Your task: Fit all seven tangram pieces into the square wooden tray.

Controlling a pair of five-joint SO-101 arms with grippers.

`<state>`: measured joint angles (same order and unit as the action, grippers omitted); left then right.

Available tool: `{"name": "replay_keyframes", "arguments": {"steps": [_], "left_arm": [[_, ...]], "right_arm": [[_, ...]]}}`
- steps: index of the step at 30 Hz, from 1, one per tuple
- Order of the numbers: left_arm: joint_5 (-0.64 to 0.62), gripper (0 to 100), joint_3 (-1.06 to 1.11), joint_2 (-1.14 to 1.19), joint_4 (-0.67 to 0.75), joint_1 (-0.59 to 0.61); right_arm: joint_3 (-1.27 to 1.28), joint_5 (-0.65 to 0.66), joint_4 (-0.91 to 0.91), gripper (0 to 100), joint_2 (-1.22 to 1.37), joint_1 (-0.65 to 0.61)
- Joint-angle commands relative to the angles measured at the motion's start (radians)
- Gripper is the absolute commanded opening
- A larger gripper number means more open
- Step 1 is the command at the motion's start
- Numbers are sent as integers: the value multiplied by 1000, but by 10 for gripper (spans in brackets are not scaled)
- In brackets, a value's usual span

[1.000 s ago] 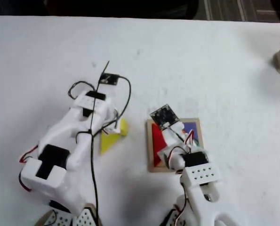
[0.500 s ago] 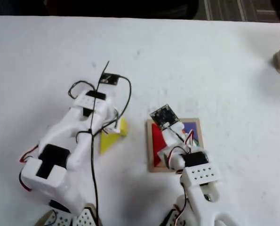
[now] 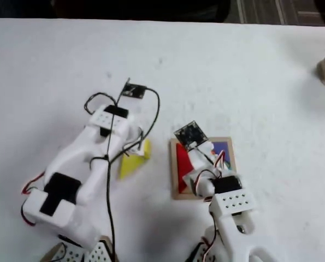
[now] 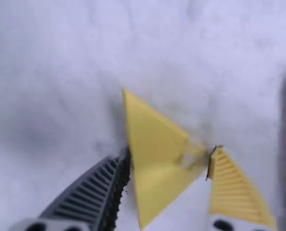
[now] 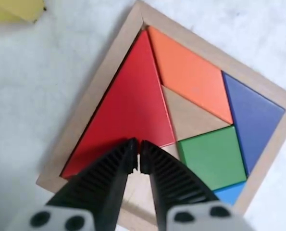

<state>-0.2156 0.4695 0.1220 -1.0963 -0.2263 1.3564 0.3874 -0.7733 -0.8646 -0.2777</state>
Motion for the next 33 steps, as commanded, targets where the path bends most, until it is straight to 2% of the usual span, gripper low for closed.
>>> {"name": "replay_keyframes", "arguments": {"steps": [1,10,17,23,29,31,33], "left_arm": [[5,264,-23,-68,-17,-27],[6,268,5,-70,-9,-67],[3,352,15,-65,2,19],[3,334,80,31,133,38],[3,330,-41,136,34,22],[8,296,-60,151,34,15],[12,221,-66,154,37,8]], "right_arm": [[-6,11,-7,18,-28,-1],[-6,11,-8,18,-28,1],[-5,11,-8,18,-28,1],[-5,11,-16,18,-28,1],[-5,11,-21,18,-28,-1],[-5,11,-21,18,-28,-1],[-5,11,-21,18,-28,-1]]}}
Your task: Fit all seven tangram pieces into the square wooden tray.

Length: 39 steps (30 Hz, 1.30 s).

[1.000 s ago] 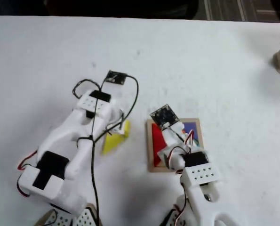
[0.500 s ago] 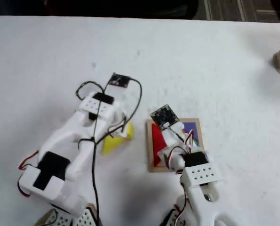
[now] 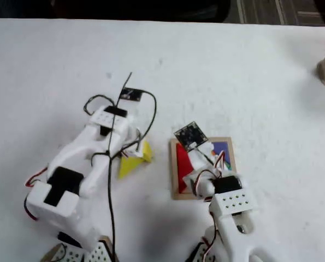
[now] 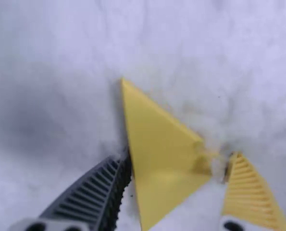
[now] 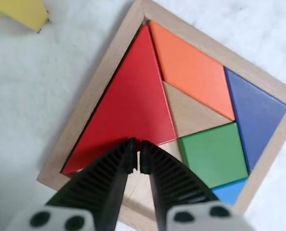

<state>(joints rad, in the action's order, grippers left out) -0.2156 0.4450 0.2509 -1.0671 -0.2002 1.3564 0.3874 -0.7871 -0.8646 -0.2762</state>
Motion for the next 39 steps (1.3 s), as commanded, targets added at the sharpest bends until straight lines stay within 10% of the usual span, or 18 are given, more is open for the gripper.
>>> {"name": "replay_keyframes", "arguments": {"steps": [1,4,39], "left_arm": [[12,173,-41,25,8,-24],[14,15,-40,25,6,-28],[5,22,-9,-140,-94,-125]], "right_arm": [[-5,11,-7,18,-28,-2],[-5,11,-7,18,-28,-2],[-5,11,-7,18,-28,-1]]}}
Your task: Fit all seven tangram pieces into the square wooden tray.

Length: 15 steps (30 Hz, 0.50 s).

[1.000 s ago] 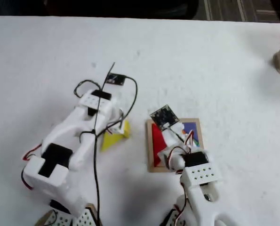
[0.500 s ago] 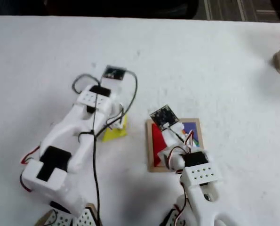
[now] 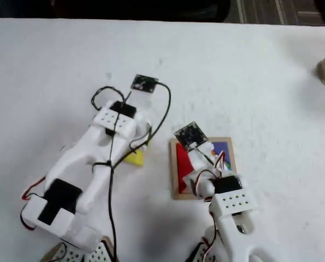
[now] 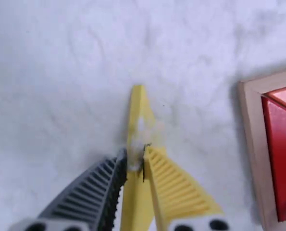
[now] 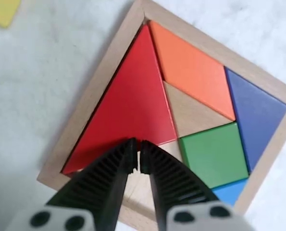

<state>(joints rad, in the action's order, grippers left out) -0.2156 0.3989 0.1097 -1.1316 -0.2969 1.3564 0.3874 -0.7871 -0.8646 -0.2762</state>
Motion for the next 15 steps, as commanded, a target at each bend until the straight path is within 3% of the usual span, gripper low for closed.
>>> {"name": "replay_keyframes", "arguments": {"steps": [1,15], "left_arm": [[5,22,37,1,-31,-28],[12,24,74,4,-51,-94]], "right_arm": [[-5,11,-7,18,-28,-1],[-5,11,-7,18,-28,-1]]}}
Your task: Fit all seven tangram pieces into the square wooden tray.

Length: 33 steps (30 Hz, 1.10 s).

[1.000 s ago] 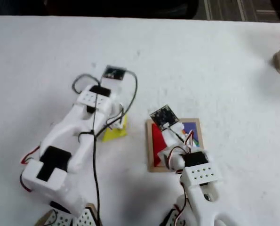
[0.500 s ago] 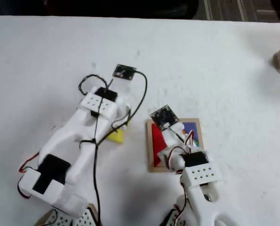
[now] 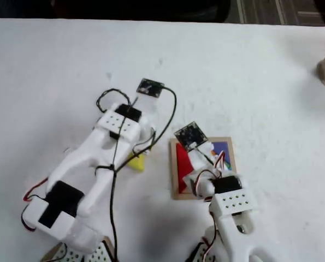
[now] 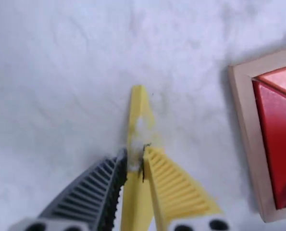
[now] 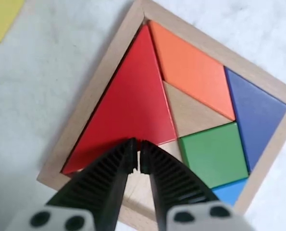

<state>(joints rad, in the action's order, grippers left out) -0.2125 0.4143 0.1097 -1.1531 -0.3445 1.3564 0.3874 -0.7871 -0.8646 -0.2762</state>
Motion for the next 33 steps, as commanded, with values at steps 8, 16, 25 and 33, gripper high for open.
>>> {"name": "replay_keyframes", "arguments": {"steps": [8,16,25,33], "left_arm": [[80,98,94,5,-32,-47],[86,151,146,5,-31,-48],[87,24,147,5,-32,-48],[86,22,137,4,-32,-48]], "right_arm": [[-5,11,-7,18,-28,-1],[-5,11,-7,18,-28,-1],[-5,11,-7,18,-28,-1],[-5,11,-7,18,-28,-1]]}}
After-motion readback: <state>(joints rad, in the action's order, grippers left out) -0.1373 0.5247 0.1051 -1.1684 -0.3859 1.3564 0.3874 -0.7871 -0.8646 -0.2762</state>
